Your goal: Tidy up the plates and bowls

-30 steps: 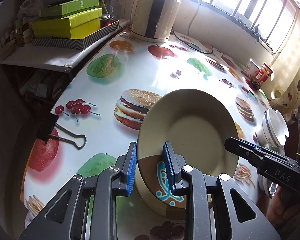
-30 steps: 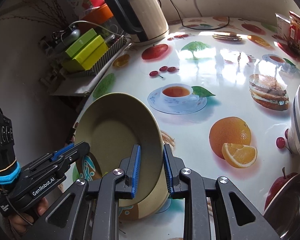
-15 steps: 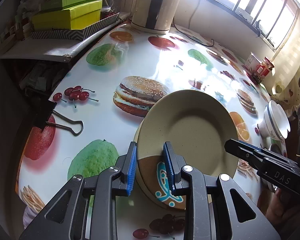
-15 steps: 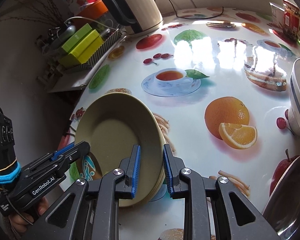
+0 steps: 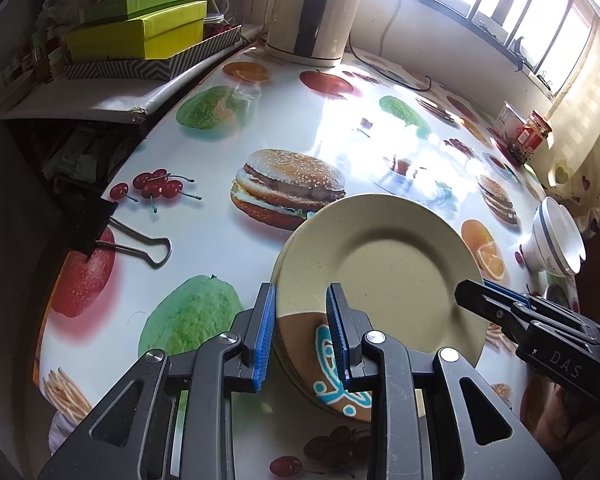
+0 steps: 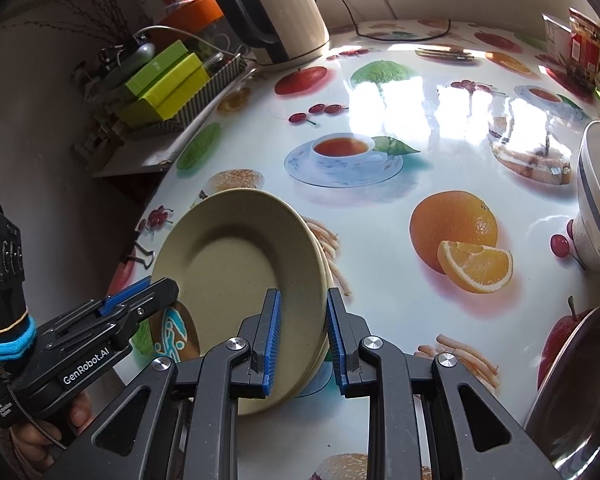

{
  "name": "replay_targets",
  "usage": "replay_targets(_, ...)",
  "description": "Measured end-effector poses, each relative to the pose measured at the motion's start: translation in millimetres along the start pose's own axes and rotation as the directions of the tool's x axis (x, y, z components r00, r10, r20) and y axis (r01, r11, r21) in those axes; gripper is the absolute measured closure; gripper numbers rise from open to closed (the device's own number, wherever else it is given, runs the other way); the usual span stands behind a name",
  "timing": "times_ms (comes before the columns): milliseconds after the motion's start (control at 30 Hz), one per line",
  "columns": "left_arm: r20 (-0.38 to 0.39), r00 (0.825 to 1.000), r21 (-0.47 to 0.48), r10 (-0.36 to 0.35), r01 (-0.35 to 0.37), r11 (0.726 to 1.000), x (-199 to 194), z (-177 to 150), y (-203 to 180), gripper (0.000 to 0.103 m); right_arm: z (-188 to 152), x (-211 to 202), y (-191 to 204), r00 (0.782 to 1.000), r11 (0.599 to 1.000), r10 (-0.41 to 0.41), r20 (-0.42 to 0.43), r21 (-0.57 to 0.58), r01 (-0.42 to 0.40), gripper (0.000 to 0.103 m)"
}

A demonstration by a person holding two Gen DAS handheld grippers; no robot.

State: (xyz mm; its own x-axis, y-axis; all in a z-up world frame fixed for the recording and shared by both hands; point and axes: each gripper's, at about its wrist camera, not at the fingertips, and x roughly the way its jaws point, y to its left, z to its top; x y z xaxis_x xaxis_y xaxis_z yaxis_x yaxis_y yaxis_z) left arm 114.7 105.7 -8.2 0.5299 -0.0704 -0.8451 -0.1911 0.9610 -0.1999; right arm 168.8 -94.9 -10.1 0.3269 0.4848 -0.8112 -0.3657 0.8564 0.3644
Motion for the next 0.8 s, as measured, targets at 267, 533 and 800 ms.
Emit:
replay_targets(267, 0.001, 1.000, -0.003, -0.003, 0.003, 1.000, -0.2, 0.3, 0.5, 0.076, -2.7, 0.1, 0.0, 0.999, 0.999, -0.032, 0.005, -0.016, 0.032, 0.080)
replay_targets(533, 0.018, 1.000, -0.010, -0.007, 0.007, 1.000, -0.6, -0.8, 2.1, 0.076, -3.9, 0.0, -1.6, 0.999, 0.999, -0.036, 0.011, -0.010, 0.036, 0.080)
replay_targets(800, 0.033, 0.999, 0.004, -0.019, 0.019, 1.000, -1.6, -6.4, 4.3, 0.072, -6.6, -0.5, -6.7, 0.999, 0.999, -0.030, 0.028, 0.019, 0.030, 0.059)
